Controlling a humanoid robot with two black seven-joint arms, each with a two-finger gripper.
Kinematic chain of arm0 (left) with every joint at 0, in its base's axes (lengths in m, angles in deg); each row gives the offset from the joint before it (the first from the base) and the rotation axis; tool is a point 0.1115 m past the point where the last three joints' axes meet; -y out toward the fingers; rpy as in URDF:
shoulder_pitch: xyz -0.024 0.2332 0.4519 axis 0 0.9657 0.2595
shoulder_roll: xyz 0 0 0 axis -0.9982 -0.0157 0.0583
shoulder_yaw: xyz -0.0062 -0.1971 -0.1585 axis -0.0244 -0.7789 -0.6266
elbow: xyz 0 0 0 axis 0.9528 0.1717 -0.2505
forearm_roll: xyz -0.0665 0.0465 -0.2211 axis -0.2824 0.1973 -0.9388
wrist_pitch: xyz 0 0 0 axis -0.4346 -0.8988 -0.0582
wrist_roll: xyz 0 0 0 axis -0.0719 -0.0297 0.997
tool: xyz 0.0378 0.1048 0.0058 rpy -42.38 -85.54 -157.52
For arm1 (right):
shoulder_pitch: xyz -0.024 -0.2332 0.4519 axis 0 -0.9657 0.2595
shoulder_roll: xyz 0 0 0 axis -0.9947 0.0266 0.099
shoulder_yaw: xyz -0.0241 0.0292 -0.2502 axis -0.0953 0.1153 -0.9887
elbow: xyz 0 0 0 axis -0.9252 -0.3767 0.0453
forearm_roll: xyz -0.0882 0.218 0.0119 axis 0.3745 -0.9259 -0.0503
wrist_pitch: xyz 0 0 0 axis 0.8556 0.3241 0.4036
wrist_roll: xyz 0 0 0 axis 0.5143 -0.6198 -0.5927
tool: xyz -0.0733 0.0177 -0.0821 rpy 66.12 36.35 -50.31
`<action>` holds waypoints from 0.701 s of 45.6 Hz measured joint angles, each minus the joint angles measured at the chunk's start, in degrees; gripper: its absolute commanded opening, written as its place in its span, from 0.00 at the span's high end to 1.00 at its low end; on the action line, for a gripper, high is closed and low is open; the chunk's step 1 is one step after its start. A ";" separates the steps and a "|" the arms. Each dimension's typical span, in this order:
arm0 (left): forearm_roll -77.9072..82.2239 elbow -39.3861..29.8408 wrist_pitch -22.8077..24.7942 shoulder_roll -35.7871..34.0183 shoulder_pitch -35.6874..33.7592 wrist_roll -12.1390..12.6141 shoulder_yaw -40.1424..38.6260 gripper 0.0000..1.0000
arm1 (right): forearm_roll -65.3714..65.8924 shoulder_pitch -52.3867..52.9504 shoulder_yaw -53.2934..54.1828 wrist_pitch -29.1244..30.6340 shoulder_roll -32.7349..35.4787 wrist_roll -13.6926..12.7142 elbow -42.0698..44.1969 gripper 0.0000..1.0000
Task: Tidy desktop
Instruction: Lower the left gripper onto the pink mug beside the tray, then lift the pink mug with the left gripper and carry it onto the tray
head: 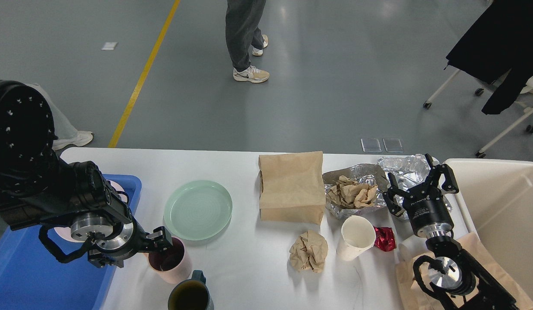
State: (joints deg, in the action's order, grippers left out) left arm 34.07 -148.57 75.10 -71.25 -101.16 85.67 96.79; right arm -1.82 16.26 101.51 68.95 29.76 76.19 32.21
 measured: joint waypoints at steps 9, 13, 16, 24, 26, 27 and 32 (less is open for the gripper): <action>0.70 3.27 -0.39 0.38 3.70 -0.30 -1.17 0.08 | 0.00 0.00 0.00 0.00 0.00 0.00 0.00 0.00; 1.84 3.69 -0.52 0.39 4.51 -0.33 -1.93 0.08 | 0.00 0.00 0.00 0.00 0.00 0.00 0.00 0.00; 2.42 4.07 -1.18 0.39 5.57 -0.33 -2.65 0.09 | 0.00 0.00 0.00 0.00 0.00 0.00 0.00 0.00; 2.70 4.50 -5.73 0.57 8.05 -0.33 -4.68 0.19 | 0.00 0.00 0.00 0.00 0.00 0.00 0.00 0.00; 2.70 4.52 -6.76 0.57 8.48 -0.28 -5.10 0.24 | 0.00 0.00 0.00 0.00 0.00 0.00 0.00 0.00; 2.70 4.52 -7.12 0.57 8.62 -0.22 -5.22 0.28 | 0.00 0.00 0.00 0.00 0.00 0.00 0.00 0.00; 2.71 4.53 -8.20 0.45 8.96 -0.09 -5.47 0.52 | 0.00 0.00 0.00 0.00 0.00 0.00 0.00 0.00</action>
State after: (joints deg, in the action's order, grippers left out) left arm 36.78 -144.04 66.89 -70.79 -92.20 85.58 91.31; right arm -1.82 16.26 101.51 68.95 29.76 76.19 32.21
